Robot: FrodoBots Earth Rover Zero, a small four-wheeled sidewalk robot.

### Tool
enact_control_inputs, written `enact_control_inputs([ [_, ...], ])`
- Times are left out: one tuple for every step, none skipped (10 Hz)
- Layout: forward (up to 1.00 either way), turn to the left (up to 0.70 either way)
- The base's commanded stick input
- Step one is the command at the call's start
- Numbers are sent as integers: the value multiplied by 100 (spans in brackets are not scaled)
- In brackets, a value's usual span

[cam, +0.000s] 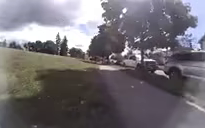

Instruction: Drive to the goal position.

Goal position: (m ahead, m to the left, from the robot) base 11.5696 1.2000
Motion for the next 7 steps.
enact_control_inputs([
  [70, 0],
  [70, 0],
  [70, 0],
  [70, 0],
  [70, 0],
  [70, 0],
  [70, 0],
])
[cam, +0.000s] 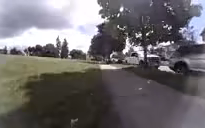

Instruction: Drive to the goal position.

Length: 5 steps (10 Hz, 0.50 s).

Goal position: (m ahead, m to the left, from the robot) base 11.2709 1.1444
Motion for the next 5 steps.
enact_control_inputs([
  [70, 0],
  [70, 0],
  [70, 0],
  [70, 0],
  [70, 0],
])
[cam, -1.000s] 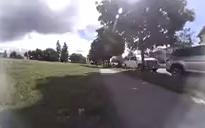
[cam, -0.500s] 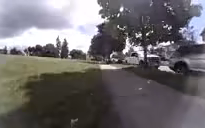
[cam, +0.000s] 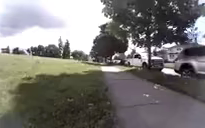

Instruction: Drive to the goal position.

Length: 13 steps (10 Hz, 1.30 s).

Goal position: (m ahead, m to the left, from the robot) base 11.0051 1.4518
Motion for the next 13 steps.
enact_control_inputs([
  [70, 0],
  [70, 0],
  [70, 0],
  [70, 0],
  [70, 0],
  [70, 0],
  [70, 0],
  [70, 0],
  [70, -12],
  [70, -32],
  [70, -35],
  [70, -35],
  [70, -19],
])
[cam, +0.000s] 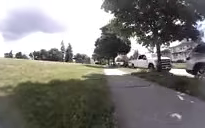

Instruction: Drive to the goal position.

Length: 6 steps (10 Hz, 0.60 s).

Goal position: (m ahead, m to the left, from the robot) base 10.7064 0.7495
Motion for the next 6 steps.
enact_control_inputs([
  [70, 0],
  [70, 0],
  [70, 0],
  [70, 0],
  [70, 0],
  [70, 0],
])
